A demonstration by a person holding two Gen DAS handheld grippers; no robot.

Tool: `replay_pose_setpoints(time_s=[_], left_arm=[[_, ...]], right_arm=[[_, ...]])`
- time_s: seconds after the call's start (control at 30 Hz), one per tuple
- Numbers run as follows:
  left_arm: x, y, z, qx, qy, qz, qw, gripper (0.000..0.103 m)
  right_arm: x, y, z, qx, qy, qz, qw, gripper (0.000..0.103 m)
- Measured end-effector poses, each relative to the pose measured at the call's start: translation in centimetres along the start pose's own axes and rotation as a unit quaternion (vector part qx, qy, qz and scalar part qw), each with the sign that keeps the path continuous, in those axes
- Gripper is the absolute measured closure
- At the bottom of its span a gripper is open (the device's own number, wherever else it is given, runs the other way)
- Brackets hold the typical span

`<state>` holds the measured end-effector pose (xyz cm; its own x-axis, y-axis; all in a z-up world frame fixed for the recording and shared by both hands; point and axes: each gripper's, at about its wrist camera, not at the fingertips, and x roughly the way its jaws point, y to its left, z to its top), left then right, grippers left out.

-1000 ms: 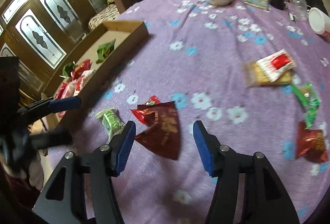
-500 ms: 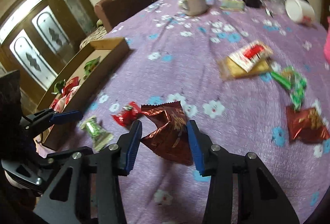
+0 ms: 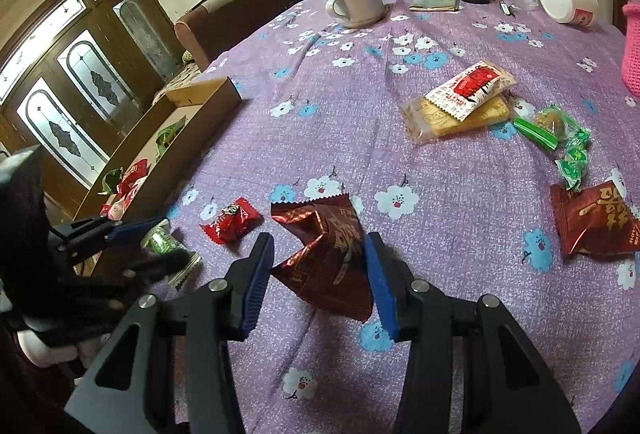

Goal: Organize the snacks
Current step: 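Grasp the dark red foil packet with the right tool while left grasps the green LEIS candy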

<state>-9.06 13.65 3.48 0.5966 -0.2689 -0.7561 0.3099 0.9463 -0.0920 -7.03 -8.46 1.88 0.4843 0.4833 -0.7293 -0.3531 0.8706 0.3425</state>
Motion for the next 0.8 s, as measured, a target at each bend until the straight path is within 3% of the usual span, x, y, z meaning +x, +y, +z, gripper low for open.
replay_pose_setpoints(time_s=[0.03,0.07,0.23,0.33,0.47,0.8], left_arm=[[-0.2,0.2,0.0,0.003,-0.005,-0.009,0.9999,0.05],[-0.1,0.5,0.0,0.002,-0.002,-0.008,1.0,0.038],[0.1,1.8,0.1,0.003,-0.007,-0.002,1.0,0.038],[0.1,1.3,0.1,0.028,-0.006,0.014,0.9995,0.038],[-0.7,-0.1,0.2,0.054,-0.01,0.005,0.9985,0.036],[3.0,-1.8,0.1,0.086,0.06,0.027,0.9942,0.036]], right_arm=[[0.0,0.0,0.0,0.0,0.0,0.0,1.0,0.054],[0.0,0.0,0.0,0.0,0.0,0.0,1.0,0.054],[0.0,-0.1,0.0,0.003,0.0,0.002,1.0,0.054],[0.0,-0.2,0.0,0.004,0.0,0.004,1.0,0.054],[0.0,-0.2,0.0,0.004,0.0,0.004,1.0,0.054],[0.0,-0.2,0.0,0.003,-0.001,0.004,1.0,0.053]])
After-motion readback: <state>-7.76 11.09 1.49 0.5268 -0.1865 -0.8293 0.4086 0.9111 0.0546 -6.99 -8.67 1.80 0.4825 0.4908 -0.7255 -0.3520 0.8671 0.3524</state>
